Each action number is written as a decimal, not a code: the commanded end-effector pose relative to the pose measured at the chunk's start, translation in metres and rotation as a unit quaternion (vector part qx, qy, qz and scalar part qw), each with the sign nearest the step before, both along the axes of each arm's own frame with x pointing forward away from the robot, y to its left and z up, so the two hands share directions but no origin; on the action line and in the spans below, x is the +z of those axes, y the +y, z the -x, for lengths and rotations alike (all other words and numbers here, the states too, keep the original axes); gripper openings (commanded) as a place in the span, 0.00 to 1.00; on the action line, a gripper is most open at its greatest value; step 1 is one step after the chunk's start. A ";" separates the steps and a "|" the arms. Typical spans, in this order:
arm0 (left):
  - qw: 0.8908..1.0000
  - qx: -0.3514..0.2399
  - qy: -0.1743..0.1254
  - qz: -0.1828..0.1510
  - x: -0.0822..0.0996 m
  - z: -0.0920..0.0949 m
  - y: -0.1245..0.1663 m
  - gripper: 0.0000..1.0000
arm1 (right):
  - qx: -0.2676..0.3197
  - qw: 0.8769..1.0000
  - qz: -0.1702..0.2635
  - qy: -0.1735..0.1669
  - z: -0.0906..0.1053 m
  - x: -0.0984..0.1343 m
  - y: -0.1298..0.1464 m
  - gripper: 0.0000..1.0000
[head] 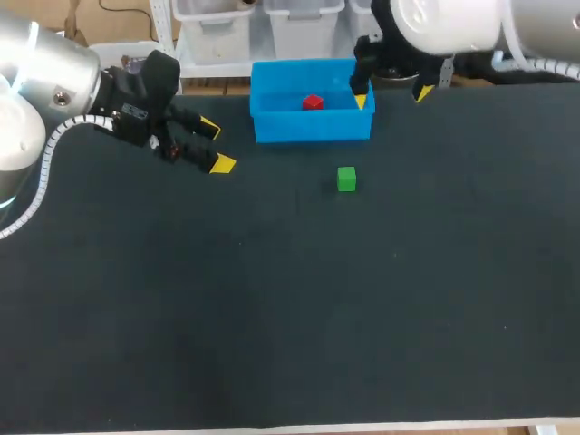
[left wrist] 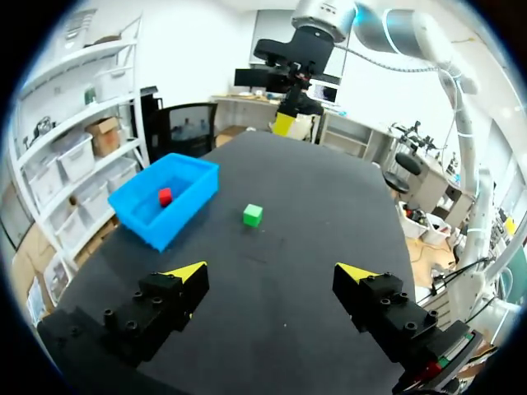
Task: Use the left arm to pick the red cube and place it into the blue plastic box first, then use the right arm to grasp the green cube and put it into the same blue plastic box after the first action is fully finished.
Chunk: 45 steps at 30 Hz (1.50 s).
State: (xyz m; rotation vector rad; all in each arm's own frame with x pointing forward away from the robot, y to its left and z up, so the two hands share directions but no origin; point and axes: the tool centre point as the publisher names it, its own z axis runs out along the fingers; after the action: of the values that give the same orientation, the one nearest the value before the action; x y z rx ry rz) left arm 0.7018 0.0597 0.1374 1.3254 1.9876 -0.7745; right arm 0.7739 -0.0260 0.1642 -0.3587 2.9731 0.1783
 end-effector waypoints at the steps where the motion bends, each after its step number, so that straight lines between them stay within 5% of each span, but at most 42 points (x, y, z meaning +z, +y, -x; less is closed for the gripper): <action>1: 1.000 0.001 0.000 -0.002 0.000 0.000 0.000 1.00 | -0.009 0.999 -0.040 -0.025 -0.001 0.005 -0.007 1.00; 2: 1.000 0.001 0.000 -0.002 0.000 0.000 0.000 1.00 | -0.008 0.998 -0.052 -0.044 -0.001 0.008 -0.008 1.00; 28: 1.000 0.001 0.000 -0.002 0.000 0.000 0.000 1.00 | -0.011 0.998 -0.044 -0.044 0.000 0.008 -0.006 1.00; 45: 1.000 0.001 0.000 -0.002 0.000 0.000 0.000 1.00 | -0.061 0.998 0.024 0.018 -0.017 -0.013 0.046 1.00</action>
State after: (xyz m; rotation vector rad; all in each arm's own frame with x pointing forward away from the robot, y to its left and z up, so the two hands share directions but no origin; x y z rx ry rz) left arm 0.7018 0.0598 0.1374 1.3254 1.9875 -0.7744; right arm 0.7764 0.0052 0.1538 -0.1843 2.9596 0.1654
